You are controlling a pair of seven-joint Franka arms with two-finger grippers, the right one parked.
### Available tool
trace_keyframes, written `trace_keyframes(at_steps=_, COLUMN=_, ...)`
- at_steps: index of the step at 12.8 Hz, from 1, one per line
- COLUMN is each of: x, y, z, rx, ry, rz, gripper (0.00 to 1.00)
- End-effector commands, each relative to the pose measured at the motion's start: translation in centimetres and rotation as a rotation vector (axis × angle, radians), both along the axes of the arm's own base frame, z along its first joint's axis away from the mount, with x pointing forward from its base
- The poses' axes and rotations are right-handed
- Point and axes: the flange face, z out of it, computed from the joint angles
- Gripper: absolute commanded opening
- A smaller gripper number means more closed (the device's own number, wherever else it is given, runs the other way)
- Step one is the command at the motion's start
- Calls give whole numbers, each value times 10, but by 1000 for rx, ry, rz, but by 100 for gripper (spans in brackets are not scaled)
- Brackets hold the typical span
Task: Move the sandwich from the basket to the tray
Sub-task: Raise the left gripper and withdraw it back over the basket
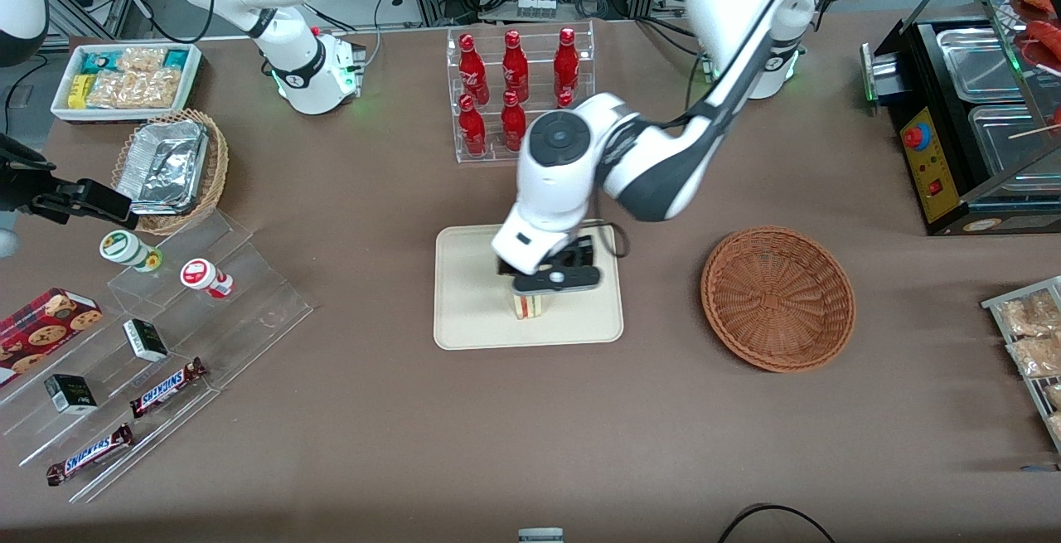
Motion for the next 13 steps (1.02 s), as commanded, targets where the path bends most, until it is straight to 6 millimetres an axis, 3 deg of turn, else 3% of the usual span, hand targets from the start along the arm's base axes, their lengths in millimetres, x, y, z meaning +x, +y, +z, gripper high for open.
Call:
trace_keyframes(at_steps=1, x=13, y=64, z=62, rx=10, ry=20, rz=109, gripper=100)
trace_keyframes(at_steps=3, x=28, y=116, z=93, rx=15, ry=27, rz=139, gripper=100)
trace_keyframes(at_steps=8, x=49, y=231, z=132, rx=53, ry=100, rz=62, gripper=100)
trace_keyframes(at_steps=11, x=47, y=299, z=163, rx=59, ry=130, rz=9, gripper=100)
trace_keyframes(at_steps=13, x=37, y=336, z=172, rx=34, ry=156, rz=-34, gripper=100)
